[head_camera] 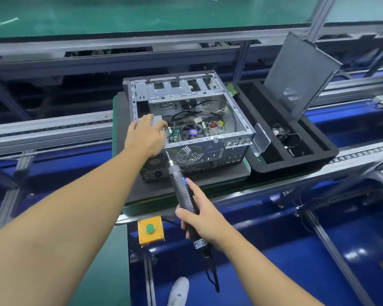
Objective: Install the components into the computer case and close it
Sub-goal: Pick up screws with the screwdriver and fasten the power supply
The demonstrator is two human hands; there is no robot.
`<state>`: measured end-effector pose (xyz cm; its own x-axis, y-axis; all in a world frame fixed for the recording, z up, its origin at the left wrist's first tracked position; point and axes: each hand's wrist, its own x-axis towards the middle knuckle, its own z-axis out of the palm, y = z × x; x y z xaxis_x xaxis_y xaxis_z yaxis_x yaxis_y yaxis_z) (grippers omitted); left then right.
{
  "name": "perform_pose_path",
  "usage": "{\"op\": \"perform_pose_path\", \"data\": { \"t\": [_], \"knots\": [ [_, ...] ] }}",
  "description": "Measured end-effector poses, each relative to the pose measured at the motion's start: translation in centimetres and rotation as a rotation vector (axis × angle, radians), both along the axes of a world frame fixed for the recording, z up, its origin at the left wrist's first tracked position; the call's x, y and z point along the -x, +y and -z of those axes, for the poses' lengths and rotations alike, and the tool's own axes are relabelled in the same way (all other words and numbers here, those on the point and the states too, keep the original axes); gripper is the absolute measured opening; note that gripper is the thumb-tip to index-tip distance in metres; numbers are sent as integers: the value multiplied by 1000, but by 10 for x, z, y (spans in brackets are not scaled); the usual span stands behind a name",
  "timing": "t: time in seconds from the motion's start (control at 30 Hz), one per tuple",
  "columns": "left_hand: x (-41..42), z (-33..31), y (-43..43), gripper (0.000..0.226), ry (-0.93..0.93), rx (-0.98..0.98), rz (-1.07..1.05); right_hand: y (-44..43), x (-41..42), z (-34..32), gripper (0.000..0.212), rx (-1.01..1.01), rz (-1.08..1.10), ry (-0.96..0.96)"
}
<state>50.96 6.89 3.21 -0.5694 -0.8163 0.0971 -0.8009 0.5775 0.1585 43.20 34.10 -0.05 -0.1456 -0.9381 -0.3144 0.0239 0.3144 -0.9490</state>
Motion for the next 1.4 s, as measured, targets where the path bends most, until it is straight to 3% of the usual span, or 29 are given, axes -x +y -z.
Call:
{"op": "perform_pose_path", "data": {
  "t": [0.83, 1.4],
  "knots": [
    [-1, 3, -2, 41, 46, 24, -8, -4, 4, 0, 86, -28, -1, 27],
    [-1, 0, -2, 40, 49, 12, -7, -14, -10, -1, 79, -24, 36, -129]
  ]
}}
